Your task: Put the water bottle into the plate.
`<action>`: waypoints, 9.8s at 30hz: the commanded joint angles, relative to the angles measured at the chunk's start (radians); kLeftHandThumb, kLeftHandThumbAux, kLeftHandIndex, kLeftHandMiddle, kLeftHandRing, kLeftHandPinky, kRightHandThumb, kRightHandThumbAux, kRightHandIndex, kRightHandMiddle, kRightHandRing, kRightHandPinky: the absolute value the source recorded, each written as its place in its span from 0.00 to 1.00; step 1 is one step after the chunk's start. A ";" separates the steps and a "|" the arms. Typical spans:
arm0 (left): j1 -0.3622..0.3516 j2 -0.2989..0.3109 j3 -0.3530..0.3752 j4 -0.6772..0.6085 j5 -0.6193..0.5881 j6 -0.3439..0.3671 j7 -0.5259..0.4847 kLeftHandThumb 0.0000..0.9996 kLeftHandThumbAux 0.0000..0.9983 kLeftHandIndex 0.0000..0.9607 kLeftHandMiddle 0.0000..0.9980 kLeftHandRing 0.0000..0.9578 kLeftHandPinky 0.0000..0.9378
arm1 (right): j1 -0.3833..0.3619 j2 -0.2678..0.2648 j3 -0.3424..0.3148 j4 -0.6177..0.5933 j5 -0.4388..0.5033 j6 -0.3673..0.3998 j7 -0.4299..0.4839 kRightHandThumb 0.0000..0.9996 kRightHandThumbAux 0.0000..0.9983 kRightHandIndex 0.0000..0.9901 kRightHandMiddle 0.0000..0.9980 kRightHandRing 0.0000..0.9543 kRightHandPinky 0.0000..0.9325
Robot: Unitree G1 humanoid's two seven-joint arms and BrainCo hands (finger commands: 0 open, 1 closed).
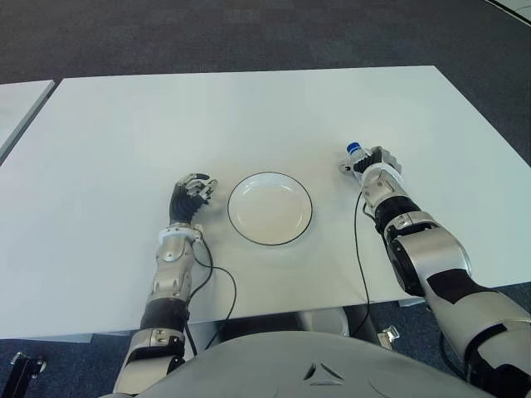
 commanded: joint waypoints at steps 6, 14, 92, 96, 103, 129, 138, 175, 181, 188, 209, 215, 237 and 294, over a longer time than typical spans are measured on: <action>0.037 -0.007 0.005 0.045 -0.002 0.067 0.016 0.71 0.71 0.45 0.69 0.69 0.68 | 0.089 0.021 -0.026 0.040 0.040 -0.052 -0.084 0.59 0.73 0.41 0.39 0.45 0.57; 0.035 -0.008 0.006 0.045 0.002 0.071 0.027 0.71 0.72 0.45 0.69 0.70 0.69 | 0.125 0.028 -0.042 0.015 0.044 -0.143 -0.202 0.69 0.73 0.44 0.74 0.80 0.86; 0.034 -0.010 -0.012 0.055 0.013 0.060 0.031 0.71 0.71 0.45 0.70 0.71 0.71 | 0.276 0.099 0.282 -0.388 -0.318 -1.278 -0.764 0.70 0.73 0.44 0.90 0.93 0.93; 0.031 -0.004 -0.019 0.061 0.023 0.055 0.029 0.71 0.71 0.46 0.71 0.72 0.72 | 0.258 0.108 0.306 -0.357 -0.354 -1.312 -0.793 0.70 0.73 0.44 0.89 0.93 0.93; 0.031 0.012 -0.028 0.079 0.041 0.033 0.013 0.71 0.72 0.46 0.71 0.73 0.72 | 0.237 0.093 0.348 -0.334 -0.394 -1.345 -0.741 0.71 0.73 0.44 0.89 0.92 0.92; 0.029 0.001 -0.008 0.087 -0.001 0.044 0.031 0.71 0.72 0.45 0.70 0.70 0.70 | 0.394 -0.041 0.373 -0.800 -0.328 -0.814 0.447 0.69 0.72 0.44 0.64 0.66 0.65; 0.026 -0.004 0.000 0.084 -0.009 0.047 0.027 0.71 0.72 0.45 0.70 0.71 0.70 | 0.442 -0.041 0.370 -0.938 -0.337 -0.665 0.591 0.68 0.73 0.42 0.46 0.51 0.53; 0.027 -0.005 -0.003 0.073 -0.001 0.066 0.031 0.71 0.71 0.45 0.69 0.69 0.67 | 0.474 -0.068 0.402 -1.028 -0.388 -0.594 0.527 0.19 0.56 0.00 0.00 0.00 0.00; 0.025 0.004 -0.013 0.081 0.014 0.056 0.026 0.71 0.71 0.45 0.68 0.69 0.68 | 0.480 -0.068 0.400 -1.021 -0.390 -0.623 0.442 0.10 0.49 0.00 0.00 0.00 0.00; 0.022 0.011 -0.018 0.092 0.030 0.043 0.022 0.71 0.71 0.45 0.69 0.70 0.70 | 0.477 -0.061 0.397 -0.986 -0.390 -0.665 0.328 0.01 0.45 0.00 0.00 0.00 0.00; 0.016 0.010 -0.010 0.116 0.019 0.020 0.013 0.71 0.71 0.45 0.69 0.70 0.69 | 0.462 -0.008 0.428 -0.791 -0.650 -0.665 -0.544 0.00 0.29 0.00 0.00 0.00 0.00; 0.015 0.013 -0.014 0.125 0.031 0.006 0.019 0.71 0.71 0.45 0.69 0.70 0.71 | 0.416 0.014 0.452 -0.660 -0.673 -0.741 -0.870 0.03 0.29 0.00 0.00 0.00 0.00; 0.014 0.033 -0.032 0.143 0.045 -0.009 0.009 0.71 0.72 0.45 0.71 0.72 0.71 | 0.328 0.144 0.282 -0.527 -0.538 -1.036 -1.313 0.00 0.60 0.00 0.00 0.00 0.00; 0.022 -0.007 -0.004 0.082 0.002 0.053 0.023 0.71 0.71 0.45 0.70 0.71 0.71 | 0.515 0.246 -0.334 -0.623 0.716 -0.777 0.202 0.58 0.82 0.38 0.44 0.51 0.58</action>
